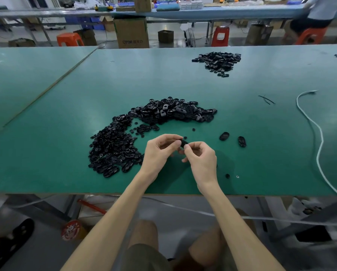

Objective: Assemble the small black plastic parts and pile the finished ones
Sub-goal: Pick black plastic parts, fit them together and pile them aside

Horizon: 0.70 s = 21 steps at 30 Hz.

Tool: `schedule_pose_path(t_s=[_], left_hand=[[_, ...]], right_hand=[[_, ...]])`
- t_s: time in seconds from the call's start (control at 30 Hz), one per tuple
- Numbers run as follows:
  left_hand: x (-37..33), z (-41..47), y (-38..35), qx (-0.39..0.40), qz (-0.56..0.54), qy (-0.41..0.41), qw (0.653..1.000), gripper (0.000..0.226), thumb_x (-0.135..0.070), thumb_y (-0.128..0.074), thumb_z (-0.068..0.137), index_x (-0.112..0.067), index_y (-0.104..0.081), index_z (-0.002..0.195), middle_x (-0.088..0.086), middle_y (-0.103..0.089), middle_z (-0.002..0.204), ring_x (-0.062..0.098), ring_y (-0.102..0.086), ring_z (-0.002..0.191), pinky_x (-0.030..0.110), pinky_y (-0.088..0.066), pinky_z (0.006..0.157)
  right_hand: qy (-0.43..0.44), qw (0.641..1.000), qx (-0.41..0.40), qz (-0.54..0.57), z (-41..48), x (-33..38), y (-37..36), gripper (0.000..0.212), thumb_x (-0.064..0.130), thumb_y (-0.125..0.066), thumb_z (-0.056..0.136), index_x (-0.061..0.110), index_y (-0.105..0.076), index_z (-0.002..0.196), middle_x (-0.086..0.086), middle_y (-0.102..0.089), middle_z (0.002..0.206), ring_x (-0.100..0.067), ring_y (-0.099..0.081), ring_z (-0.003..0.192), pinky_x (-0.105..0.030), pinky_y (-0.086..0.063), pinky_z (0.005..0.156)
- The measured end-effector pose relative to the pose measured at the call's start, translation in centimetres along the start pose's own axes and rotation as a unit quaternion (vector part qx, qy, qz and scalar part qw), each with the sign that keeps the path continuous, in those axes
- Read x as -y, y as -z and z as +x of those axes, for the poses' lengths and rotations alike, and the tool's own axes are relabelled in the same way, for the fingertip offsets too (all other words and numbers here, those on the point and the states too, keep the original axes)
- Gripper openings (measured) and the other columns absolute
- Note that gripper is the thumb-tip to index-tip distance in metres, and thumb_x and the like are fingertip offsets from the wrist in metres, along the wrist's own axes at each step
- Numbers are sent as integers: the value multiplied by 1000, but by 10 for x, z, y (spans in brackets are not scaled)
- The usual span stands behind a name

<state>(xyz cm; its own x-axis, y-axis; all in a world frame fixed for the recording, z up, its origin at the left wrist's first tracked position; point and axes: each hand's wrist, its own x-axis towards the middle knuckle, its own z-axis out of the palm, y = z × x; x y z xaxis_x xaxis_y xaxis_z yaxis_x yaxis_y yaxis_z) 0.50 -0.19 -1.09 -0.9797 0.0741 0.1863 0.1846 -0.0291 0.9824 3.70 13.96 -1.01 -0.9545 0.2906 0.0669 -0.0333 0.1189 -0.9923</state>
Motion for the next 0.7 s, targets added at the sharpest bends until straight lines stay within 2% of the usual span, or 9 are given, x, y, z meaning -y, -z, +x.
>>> schedule_pose_path(t_s=[0.2,0.33,0.5,0.7], left_hand=[[0,0,-1,1,-3,2,1000,10,-16,-77,91,-19,-79,101,1,-79,92,8,-73,80,16,-51,65],[1,1,0,5,2,6,1000,11,-18,-78,91,-17,-78,102,2,-79,94,9,-73,80,17,-52,64],[0,1,0,11,7,11,1000,10,-19,-78,91,-22,-78,101,3,-79,92,9,-70,74,17,-51,63],[1,0,-1,16,14,9,1000,12,-17,-78,90,-16,-78,102,4,-79,86,10,-69,69,18,-50,62]], right_hand=[[7,1000,-17,19,0,1,1,9,20,-71,97,12,-69,91,2,-78,80,-15,-72,61,-25,-58,65],[8,999,-23,26,0,1,0,9,18,-72,96,13,-69,90,5,-78,78,-11,-70,59,-18,-53,61],[3,999,-36,24,2,1,0,9,21,-72,97,14,-69,92,0,-77,81,-11,-69,59,-21,-55,63],[-2,999,-43,16,1,-1,1,8,19,-71,96,14,-69,90,1,-75,79,-8,-68,58,-22,-55,64]])
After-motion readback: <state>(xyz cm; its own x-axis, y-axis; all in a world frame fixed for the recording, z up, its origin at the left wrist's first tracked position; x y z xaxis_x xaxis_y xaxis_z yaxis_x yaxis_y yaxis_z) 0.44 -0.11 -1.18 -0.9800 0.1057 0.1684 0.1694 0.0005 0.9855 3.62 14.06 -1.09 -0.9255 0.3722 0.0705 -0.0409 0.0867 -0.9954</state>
